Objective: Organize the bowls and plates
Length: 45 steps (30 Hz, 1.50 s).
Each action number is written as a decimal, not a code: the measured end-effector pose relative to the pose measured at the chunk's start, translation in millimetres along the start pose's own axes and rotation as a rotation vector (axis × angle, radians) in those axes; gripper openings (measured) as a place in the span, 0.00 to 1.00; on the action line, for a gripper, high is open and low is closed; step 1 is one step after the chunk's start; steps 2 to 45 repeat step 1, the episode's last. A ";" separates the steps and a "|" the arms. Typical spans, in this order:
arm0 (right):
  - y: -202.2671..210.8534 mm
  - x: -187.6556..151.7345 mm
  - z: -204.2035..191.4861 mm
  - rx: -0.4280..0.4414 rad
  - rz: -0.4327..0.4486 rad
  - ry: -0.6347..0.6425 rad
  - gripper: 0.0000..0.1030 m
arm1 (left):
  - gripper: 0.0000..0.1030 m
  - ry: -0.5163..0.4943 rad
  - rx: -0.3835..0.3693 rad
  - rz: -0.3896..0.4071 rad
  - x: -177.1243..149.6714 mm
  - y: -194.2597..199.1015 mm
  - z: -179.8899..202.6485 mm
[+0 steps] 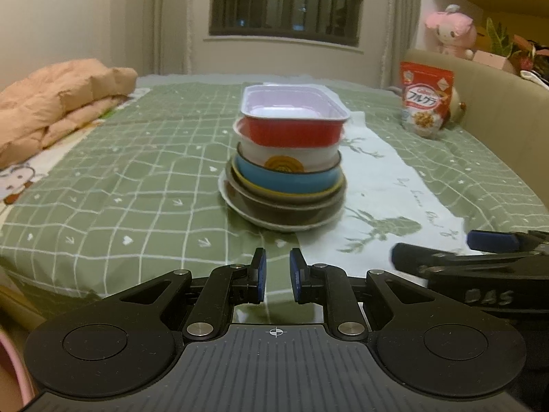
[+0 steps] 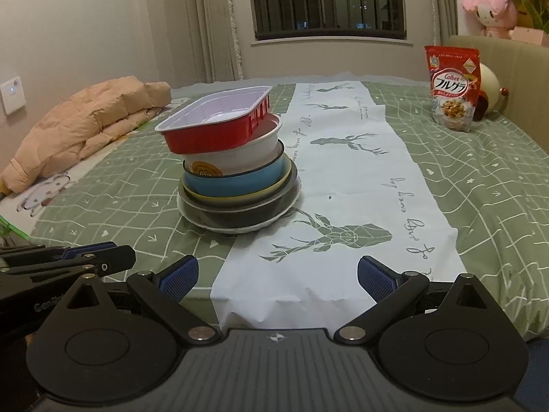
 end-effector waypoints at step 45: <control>-1.4 1.0 6.2 0.014 0.007 -0.015 0.96 | 0.20 0.013 0.019 0.003 2.7 -4.5 -1.1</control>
Point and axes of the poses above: each gripper's, at about its wrist camera, not at the fingertips, and y roughly against the way its jaws point, z to its right, x to its top, the point moved 1 cm from there along -y, roughly the way its jaws point, and after that the axes turned 12 degrees about y, right-handed, at the moved point
